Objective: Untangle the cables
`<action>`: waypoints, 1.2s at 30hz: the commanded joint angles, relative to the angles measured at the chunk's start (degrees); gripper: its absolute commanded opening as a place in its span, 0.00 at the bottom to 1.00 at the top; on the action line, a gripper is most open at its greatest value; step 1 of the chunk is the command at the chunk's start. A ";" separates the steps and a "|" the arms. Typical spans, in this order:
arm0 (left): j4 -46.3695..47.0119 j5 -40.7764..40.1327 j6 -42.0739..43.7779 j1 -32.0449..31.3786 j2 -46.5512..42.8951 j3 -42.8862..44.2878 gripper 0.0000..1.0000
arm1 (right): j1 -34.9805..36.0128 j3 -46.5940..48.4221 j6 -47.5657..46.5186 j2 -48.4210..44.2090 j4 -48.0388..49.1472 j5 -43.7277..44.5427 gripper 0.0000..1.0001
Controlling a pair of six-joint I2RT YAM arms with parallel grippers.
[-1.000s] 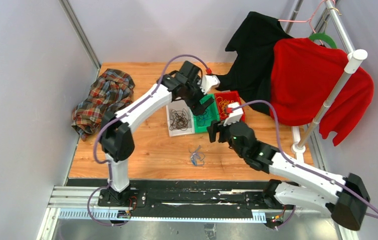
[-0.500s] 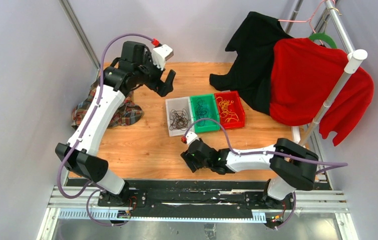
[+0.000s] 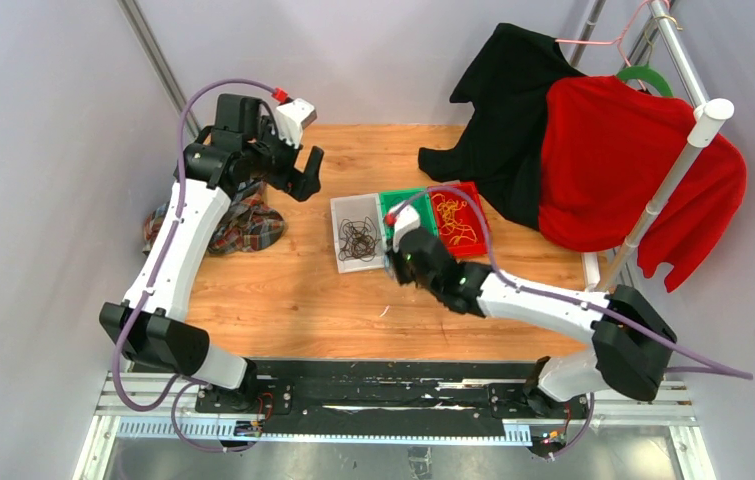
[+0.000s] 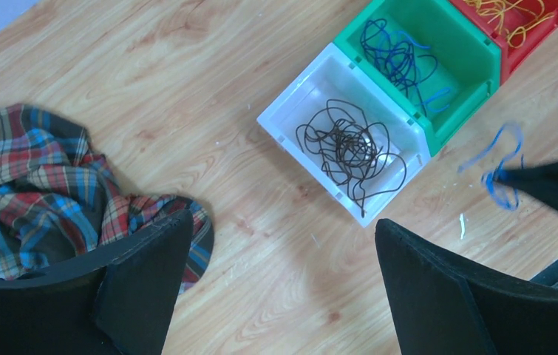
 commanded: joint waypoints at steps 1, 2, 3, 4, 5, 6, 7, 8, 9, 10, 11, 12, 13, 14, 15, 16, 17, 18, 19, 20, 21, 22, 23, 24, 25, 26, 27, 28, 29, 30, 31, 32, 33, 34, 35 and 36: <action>0.78 1.25 0.74 2.29 -3.33 -2.07 0.98 | -7.33 7.00 -5.22 -0.73 -0.50 0.90 0.01; 1.34 1.04 0.56 2.82 -3.75 -2.86 0.98 | -8.75 8.68 -5.95 0.28 -0.69 0.73 0.01; 1.94 0.72 0.22 3.30 -4.27 -3.93 0.98 | -9.94 10.23 -6.86 1.60 -0.83 0.67 0.01; 2.71 0.44 0.05 3.74 -4.80 -4.95 0.98 | -11.17 11.72 -8.26 3.17 -0.84 0.62 0.01; 3.13 0.26 0.00 4.15 -5.37 -6.15 0.98 | -12.00 13.26 -9.29 5.02 -1.02 0.67 0.01; 3.76 0.13 -0.07 4.71 -5.93 -7.38 0.98 | -12.80 14.65 -9.97 6.79 -1.30 1.02 0.01; 4.32 0.14 -0.11 5.20 -6.49 -8.56 0.98 | -13.63 15.90 -10.52 8.42 -1.42 0.91 0.01; 4.76 0.26 -0.10 5.65 -7.14 -9.82 0.98 | -14.38 17.00 -10.77 9.92 -1.44 0.99 0.03; 5.18 0.46 0.05 6.05 -7.79 -10.82 0.98 | -15.03 18.00 -10.88 11.36 -1.45 1.16 0.09; 5.49 0.33 0.28 6.33 -8.19 -11.73 0.98 | -15.69 18.95 -11.16 12.48 -1.45 1.25 0.16; 5.81 -0.01 0.53 6.59 -8.48 -12.55 0.98 | -16.12 20.29 -11.43 13.41 -1.60 2.03 0.24; 6.07 -0.22 0.73 6.86 -8.71 -13.27 0.98 | -16.36 21.17 -11.69 13.98 -1.86 2.78 0.32; 6.37 -0.36 0.80 7.17 -8.89 -14.06 0.98 | -16.58 21.87 -11.92 14.25 -2.01 3.69 0.39; 6.67 -0.23 0.99 7.46 -9.04 -14.77 0.98 | -16.68 22.43 -12.14 14.27 -2.23 4.30 0.45; 6.84 -0.08 1.18 7.79 -9.14 -15.54 0.98 | -16.78 22.84 -12.33 13.90 -2.53 4.63 0.52; 6.94 0.07 1.29 8.21 -9.18 -15.94 0.98 | -16.86 22.98 -12.46 13.35 -2.78 4.87 0.62; 7.08 0.17 1.44 8.63 -9.19 -16.67 0.98 | -16.95 23.01 -12.60 12.67 -2.86 4.71 0.67; 7.32 0.15 1.57 9.07 -9.27 -17.34 0.98 | -16.97 22.98 -12.84 11.85 -3.19 4.66 0.68; 7.56 0.24 1.83 9.56 -9.32 -18.13 0.98 | -17.02 22.72 -12.85 10.91 -3.77 5.01 0.69; 8.10 0.37 2.01 10.11 -9.43 -18.99 0.98 | -17.06 22.40 -12.80 9.84 -4.28 5.20 0.69; 8.77 0.46 2.17 10.82 -9.56 -20.24 0.98 | -17.06 21.74 -12.72 8.60 -4.81 5.68 0.69; 9.72 0.51 2.25 11.51 -9.85 -21.82 0.98 | -17.07 20.84 -12.55 7.00 -5.35 6.06 0.70; 11.78 0.61 2.03 12.28 -10.27 -23.76 0.98 | -17.13 19.32 -12.31 5.21 -5.67 7.02 0.70; 13.93 0.88 1.63 13.46 -10.92 -26.33 0.98 | -17.19 17.47 -11.75 3.15 -5.78 8.53 0.70; 16.76 0.93 0.94 14.41 -12.14 -28.96 0.98 | -17.48 14.36 -10.86 0.79 -5.86 12.59 0.70; 20.38 0.82 0.13 15.32 -12.85 -32.30 0.98 | -18.02 12.69 -9.38 -1.82 -5.93 14.61 0.70; 24.34 0.36 -0.83 15.97 -14.11 -36.12 0.98 | -18.93 9.68 -7.40 -4.57 -5.90 17.25 0.71; 28.56 0.13 -1.71 16.47 -15.34 -39.98 0.98 | -20.24 6.77 -5.13 -7.29 -6.06 19.62 0.71; 32.98 -0.36 -2.49 16.64 -16.54 -44.08 0.98 | -21.62 2.95 -2.78 -10.24 -6.40 22.29 0.71; 37.57 -0.87 -3.37 16.69 -17.76 -48.08 0.98 | -23.13 0.31 -0.46 -13.06 -6.85 25.95 0.71; 41.70 -1.03 -4.14 16.70 -18.51 -52.09 0.98 | -24.65 -2.02 2.01 -15.35 -7.92 28.63 0.71; 45.94 -1.10 -4.91 16.70 -19.09 -55.80 0.98 | -25.90 -4.01 5.27 -17.32 -9.60 33.05 0.72; 50.35 -1.24 -5.60 16.69 -19.52 -59.25 0.98 | -27.15 -5.97 8.00 -19.19 -10.93 37.80 0.73; 55.36 -1.42 -6.25 16.69 -20.02 -62.84 0.98 | -28.65 -8.19 8.29 -21.45 -10.35 40.34 0.74; 60.54 -1.63 -6.90 16.68 -20.28 -66.08 0.98 | -30.18 -10.54 7.68 -22.67 -8.52 41.07 0.74; 65.96 -1.74 -7.31 16.70 -20.40 -69.48 0.98 | -31.48 -12.74 6.26 -23.49 -6.12 41.12 0.74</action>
